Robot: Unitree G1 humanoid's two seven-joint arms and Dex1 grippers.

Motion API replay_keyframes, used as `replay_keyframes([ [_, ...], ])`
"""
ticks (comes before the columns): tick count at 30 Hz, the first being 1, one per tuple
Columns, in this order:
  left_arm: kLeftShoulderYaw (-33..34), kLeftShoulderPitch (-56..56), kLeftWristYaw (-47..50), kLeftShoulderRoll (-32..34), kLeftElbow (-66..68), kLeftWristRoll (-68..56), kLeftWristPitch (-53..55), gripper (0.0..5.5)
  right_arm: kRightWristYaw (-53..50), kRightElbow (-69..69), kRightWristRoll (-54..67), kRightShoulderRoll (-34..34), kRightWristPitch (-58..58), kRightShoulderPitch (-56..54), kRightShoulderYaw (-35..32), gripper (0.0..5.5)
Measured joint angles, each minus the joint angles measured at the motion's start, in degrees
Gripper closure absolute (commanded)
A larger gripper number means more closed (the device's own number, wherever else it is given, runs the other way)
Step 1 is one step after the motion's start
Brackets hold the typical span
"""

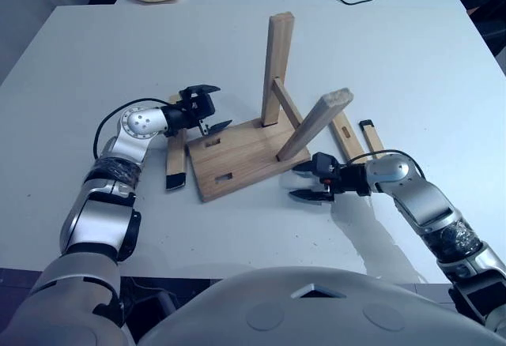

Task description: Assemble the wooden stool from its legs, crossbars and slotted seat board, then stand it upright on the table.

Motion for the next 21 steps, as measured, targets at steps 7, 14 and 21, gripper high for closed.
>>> replay_keyframes([
  [7,-0.2,10.5,-5.4,2.2,-17.8,-4.7,10.3,1.04,-8.0,8.6,-3.3,4.2,0.4,-6.3,-4.3,2.35],
  [14,0.4,19.3,-4.9,2.9,-31.6,-7.0,17.9,1.04,-10.0,10.3,-4.9,4.3,0.4,-7.1,-6.2,2.35],
  [21,2.4,19.8,-1.7,2.2,-31.7,-7.2,20.8,1.04,-6.9,7.0,-4.8,3.4,0.7,-5.1,-5.7,2.35],
])
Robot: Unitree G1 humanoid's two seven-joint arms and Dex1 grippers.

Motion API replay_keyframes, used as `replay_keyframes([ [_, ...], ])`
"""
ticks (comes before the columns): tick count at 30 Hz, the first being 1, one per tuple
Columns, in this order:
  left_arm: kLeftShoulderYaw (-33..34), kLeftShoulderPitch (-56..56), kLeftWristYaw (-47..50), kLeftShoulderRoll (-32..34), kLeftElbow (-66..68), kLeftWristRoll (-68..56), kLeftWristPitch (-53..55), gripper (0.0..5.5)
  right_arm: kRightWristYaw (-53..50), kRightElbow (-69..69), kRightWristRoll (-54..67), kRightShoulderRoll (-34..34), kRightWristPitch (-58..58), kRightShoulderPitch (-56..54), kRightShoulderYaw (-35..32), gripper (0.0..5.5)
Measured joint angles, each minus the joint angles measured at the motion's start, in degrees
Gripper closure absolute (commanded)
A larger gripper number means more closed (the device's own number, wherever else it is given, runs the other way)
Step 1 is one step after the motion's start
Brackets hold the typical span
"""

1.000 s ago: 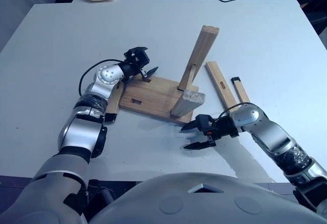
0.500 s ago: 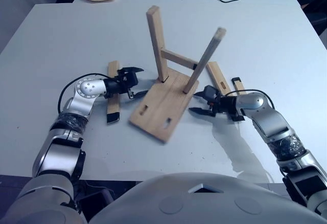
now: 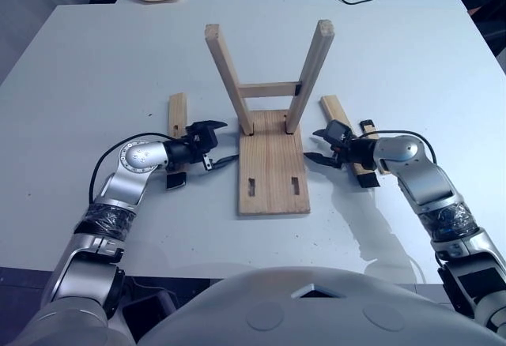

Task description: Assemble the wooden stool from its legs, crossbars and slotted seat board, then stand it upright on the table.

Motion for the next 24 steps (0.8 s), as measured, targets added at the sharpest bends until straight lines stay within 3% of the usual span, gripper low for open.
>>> replay_keyframes([
  [10,0.8,1.8,2.5,-1.1,-2.2,0.0,1.7,1.04,0.3,-4.8,0.6,-1.1,0.8,1.4,-2.3,2.35],
  [18,4.0,4.5,3.5,-0.3,-2.0,-1.3,0.7,1.04,1.0,-17.0,6.8,-6.4,4.0,7.7,-11.1,2.35],
  [24,8.1,9.1,7.5,-0.7,-7.3,-2.6,4.6,1.04,-4.6,-10.1,6.0,-10.6,3.9,11.3,-22.3,2.35],
])
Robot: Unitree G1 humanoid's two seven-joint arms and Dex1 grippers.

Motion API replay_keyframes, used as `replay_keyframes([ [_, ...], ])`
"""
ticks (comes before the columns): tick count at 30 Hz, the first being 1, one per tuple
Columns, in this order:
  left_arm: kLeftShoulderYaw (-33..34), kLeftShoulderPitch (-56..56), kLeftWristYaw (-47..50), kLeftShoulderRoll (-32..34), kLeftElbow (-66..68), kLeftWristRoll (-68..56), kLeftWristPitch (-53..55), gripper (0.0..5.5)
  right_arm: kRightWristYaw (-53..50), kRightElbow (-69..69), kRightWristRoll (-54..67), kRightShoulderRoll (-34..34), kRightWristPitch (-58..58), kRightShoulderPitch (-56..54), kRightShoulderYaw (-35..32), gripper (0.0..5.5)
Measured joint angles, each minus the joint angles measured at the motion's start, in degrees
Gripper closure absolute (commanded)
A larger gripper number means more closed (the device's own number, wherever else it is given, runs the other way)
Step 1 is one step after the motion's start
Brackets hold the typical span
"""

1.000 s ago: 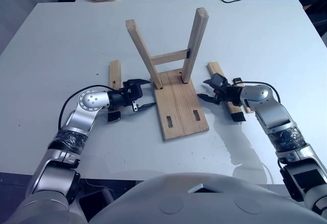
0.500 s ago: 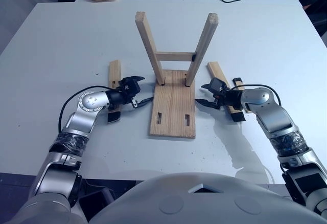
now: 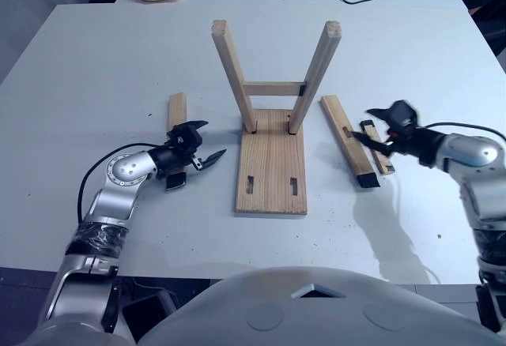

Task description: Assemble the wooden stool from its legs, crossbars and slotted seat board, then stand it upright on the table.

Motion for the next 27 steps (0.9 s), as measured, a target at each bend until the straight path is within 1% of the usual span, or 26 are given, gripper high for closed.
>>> replay_keyframes([
  [4,0.6,3.8,2.7,-2.3,-5.8,-0.6,2.1,1.04,-0.1,2.9,0.8,0.0,-0.7,5.3,-1.6,2.35],
  [7,0.4,5.7,3.7,-3.3,-7.2,-0.4,3.1,1.04,-0.5,3.9,2.9,0.3,1.7,5.9,-3.4,2.35],
  [12,-0.2,6.5,4.2,-4.5,-9.0,0.1,4.3,1.04,-1.5,4.4,5.3,2.5,5.1,5.4,-3.4,2.35],
  [18,-0.5,6.8,5.1,-5.6,-10.4,0.2,5.2,1.04,-2.5,5.7,4.2,2.5,5.3,6.6,-2.2,2.35],
  [24,-0.5,7.5,5.4,-5.8,-11.7,0.1,6.3,1.04,-4.9,9.2,-1.0,1.2,-5.1,6.7,1.4,2.35],
  [27,-0.2,7.5,5.7,-6.1,-12.6,0.0,6.9,1.02,-5.9,10.8,-1.8,1.0,-7.7,6.6,1.7,2.7],
])
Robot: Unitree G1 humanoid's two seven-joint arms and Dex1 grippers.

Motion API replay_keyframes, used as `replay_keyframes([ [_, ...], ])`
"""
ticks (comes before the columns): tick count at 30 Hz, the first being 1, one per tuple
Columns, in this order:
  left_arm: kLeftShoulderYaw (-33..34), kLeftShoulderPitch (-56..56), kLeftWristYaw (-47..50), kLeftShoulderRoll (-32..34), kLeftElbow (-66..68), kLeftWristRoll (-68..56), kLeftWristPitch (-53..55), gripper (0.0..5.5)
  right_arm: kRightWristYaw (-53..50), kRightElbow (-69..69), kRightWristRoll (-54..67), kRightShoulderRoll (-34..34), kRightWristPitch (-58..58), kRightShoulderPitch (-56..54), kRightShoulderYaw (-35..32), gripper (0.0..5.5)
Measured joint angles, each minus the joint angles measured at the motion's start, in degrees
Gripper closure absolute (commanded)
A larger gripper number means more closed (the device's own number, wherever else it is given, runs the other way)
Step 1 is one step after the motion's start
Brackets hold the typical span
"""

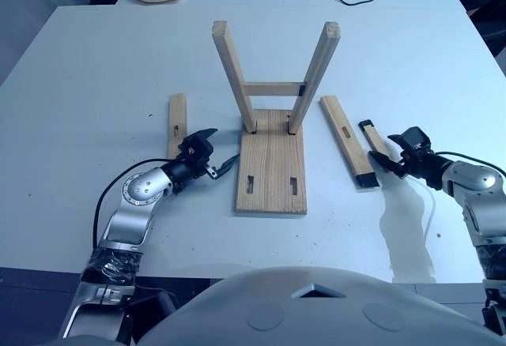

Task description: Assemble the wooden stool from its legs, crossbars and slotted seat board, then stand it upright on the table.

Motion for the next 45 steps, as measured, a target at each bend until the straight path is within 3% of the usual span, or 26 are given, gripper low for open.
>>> replay_keyframes([
  [10,0.8,-0.1,2.1,-1.0,-2.5,-0.4,1.7,1.02,1.7,3.3,2.0,-0.5,-1.3,-0.9,0.0,4.2],
  [20,1.6,-0.2,3.5,-2.1,-9.1,-2.7,6.6,1.02,4.7,6.1,9.5,1.2,4.8,-4.0,-3.2,4.2],
  [25,6.9,-1.4,3.5,-2.8,-20.3,-15.8,16.8,1.02,12.0,-2.2,25.0,1.0,10.8,-7.7,-10.7,4.2],
  [29,12.3,-2.5,3.3,-2.0,-29.8,-34.4,27.1,1.69,20.1,-12.7,41.1,-2.1,18.2,-9.4,-16.2,4.2],
  [32,13.5,-3.1,2.8,0.3,-36.1,-48.4,33.5,1.71,24.2,-18.0,50.6,-3.6,23.7,-8.7,-17.4,4.2],
  [37,11.6,-8.6,4.6,1.4,-37.5,-57.8,38.3,1.71,22.2,-19.5,57.4,-1.1,28.4,-15.7,-12.1,4.2],
  [45,7.3,-15.0,4.6,1.6,-35.6,-60.5,40.0,1.89,20.1,-20.6,58.1,3.8,29.3,-21.4,-3.3,4.2],
])
